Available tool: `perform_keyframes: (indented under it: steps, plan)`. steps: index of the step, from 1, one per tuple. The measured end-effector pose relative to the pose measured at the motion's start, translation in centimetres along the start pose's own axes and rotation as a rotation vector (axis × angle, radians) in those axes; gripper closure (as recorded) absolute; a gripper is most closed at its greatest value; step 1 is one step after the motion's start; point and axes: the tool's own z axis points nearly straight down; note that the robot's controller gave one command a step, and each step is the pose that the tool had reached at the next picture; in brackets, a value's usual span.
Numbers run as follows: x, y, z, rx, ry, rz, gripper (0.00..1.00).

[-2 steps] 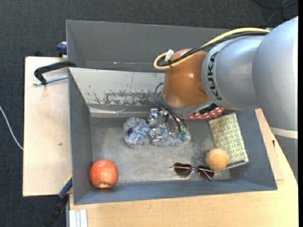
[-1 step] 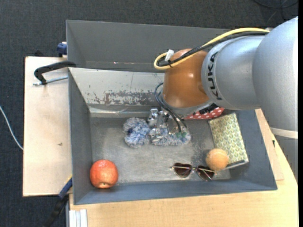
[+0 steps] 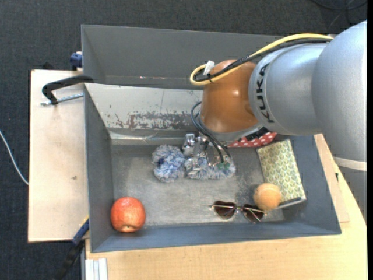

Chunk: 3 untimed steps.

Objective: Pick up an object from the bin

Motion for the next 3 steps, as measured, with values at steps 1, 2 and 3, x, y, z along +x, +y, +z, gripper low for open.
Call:
perform_keyframes:
  steps: [1,2,3]
  plan:
    - [0.0,0.0,-0.7,0.001,0.001,0.000,1.00]
    - [0.0,0.0,-1.6,0.002,0.003,0.000,1.00]
    - [-0.1,0.0,-2.7,0.002,0.000,0.001,1.00]
